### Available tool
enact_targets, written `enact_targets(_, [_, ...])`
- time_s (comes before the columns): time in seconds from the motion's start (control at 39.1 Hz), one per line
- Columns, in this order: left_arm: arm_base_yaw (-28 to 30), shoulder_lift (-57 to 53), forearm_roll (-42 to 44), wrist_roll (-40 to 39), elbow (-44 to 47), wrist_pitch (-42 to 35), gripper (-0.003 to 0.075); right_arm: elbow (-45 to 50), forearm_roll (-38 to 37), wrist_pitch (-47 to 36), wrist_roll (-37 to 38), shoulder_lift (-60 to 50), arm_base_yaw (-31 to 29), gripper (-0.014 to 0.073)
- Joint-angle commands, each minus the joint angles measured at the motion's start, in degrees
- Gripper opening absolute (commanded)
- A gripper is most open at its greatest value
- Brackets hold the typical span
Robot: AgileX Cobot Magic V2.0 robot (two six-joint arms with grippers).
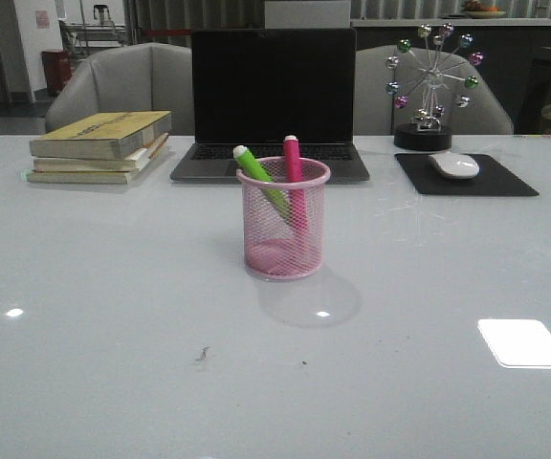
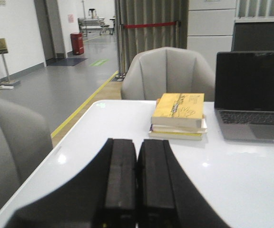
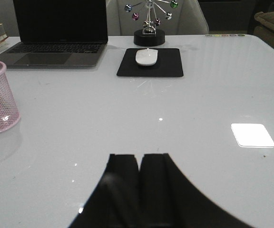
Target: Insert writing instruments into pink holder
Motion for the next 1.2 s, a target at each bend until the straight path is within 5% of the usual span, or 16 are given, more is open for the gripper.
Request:
enact_targets(0.0, [0.93, -1.83, -0.16, -0.02, 1.97, -7.25, 0.0094, 0.04, 0.01, -4.86, -0.38, -1.01, -0.31, 0.0058])
enact_targets(0.54, [0.96, -7.67, -8.07, -0.02, 20.66, -20.52, 0.0094, 0.04, 0.01, -4.86, -0.38, -1.01, -0.31, 0.0058])
enact_targets(1.18, [-1.32, -7.67, -7.96, -0.02, 20.72, -18.65, 0.0094, 0.04, 0.01, -4.86, -0.38, -1.01, -0.31, 0.0058])
